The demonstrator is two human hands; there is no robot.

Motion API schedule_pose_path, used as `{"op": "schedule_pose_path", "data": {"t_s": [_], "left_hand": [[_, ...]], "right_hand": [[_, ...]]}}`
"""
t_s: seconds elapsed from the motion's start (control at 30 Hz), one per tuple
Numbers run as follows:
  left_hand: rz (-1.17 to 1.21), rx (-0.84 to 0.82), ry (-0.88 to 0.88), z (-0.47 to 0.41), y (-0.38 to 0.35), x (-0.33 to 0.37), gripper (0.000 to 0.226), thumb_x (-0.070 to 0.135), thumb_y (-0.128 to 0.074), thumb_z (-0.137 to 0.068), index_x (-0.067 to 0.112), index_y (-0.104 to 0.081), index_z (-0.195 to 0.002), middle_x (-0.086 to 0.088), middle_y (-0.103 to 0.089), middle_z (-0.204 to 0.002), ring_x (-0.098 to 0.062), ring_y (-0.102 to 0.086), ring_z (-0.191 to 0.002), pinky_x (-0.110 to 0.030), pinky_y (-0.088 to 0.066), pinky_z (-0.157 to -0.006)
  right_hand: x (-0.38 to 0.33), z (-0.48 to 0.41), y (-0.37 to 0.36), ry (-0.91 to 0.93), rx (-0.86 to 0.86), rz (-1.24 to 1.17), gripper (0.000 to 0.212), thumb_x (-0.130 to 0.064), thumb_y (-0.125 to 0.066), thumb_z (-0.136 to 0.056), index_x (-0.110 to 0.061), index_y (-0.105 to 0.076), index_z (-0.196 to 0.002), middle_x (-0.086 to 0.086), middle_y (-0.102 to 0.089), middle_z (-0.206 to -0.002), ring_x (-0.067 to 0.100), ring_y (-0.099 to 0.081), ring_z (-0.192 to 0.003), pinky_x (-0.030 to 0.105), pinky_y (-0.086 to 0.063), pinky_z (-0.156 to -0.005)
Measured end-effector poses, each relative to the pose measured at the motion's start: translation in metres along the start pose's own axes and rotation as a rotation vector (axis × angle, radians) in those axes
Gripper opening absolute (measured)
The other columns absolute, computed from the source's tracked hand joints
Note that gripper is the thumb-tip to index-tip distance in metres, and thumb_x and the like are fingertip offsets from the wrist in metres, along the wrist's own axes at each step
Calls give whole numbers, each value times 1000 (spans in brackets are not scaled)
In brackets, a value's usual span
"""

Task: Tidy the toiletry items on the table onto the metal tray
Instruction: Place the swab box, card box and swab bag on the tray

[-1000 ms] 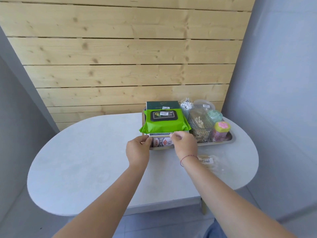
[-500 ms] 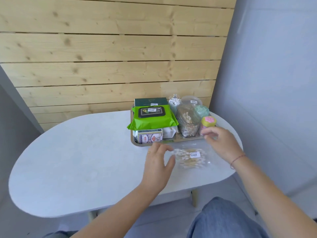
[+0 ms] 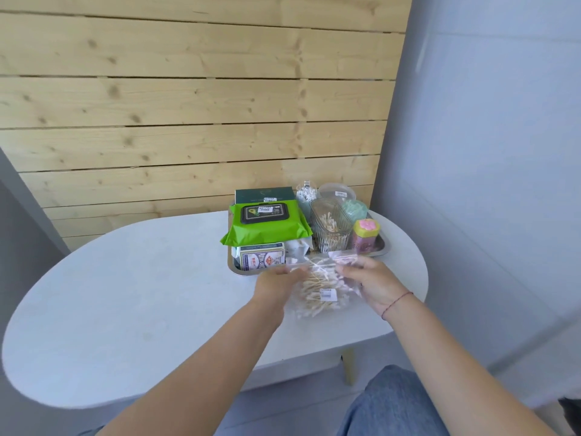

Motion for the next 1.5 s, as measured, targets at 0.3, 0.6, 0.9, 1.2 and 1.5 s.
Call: {"op": "schedule_pose_path", "data": {"t_s": [0.3,0.6,0.9,1.2,1.5], "left_hand": [[-56,-58,-261,10,44,23,30,15,-79,-73,22,-69,-100,0,-68,-98,-10,-59,-91,-20,-45,-85],[-262,-88,-414,4,39,38,17,18,-80,-72,32,-74,-79,22,-71,-80,13,-60,-68,-2,-41,-64],[-939,73,-895,29,5,92,23,40,-72,-76,30,-75,-96,8,-74,-91,-20,-55,-92,-36,-38,-85],[-981,60,-1024,35,-17,89,16,35,-66,-83,27,-77,-91,3,-75,-82,-22,-54,-90,-34,-31,-81],[-847,27,-834,21,-6,84,9,30,-71,-79,24,-76,-83,10,-74,-89,-18,-54,-98,-36,-36,-91]], "right_hand": [[-15,-1,-25,193,-83,73,18,-1,-62,-85,-17,-71,-83,-11,-72,-80,0,-63,-79,7,-47,-74],[-25,-2,-28,313,-39,248,12,-3,-68,-81,-12,-73,-87,-5,-71,-82,-7,-64,-69,5,-47,-68],[-43,3,-39,435,-82,365,12,-14,-69,-82,-26,-73,-80,-6,-73,-83,0,-66,-78,13,-51,-76],[-41,5,-31,482,-7,347,17,-14,-75,-77,-28,-71,-67,-12,-71,-68,-2,-62,-68,12,-48,-66],[-42,5,-22,503,-8,357,15,-7,-74,-77,-22,-71,-75,-7,-72,-79,-2,-64,-72,12,-50,-72]]}}
Point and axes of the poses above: each hand's wrist, its own z-axis away from the middle knuckle, its own y-axis out of the back of the hand, x = y × z, the point moved 8 cm from there along -z, towards the middle knuckle
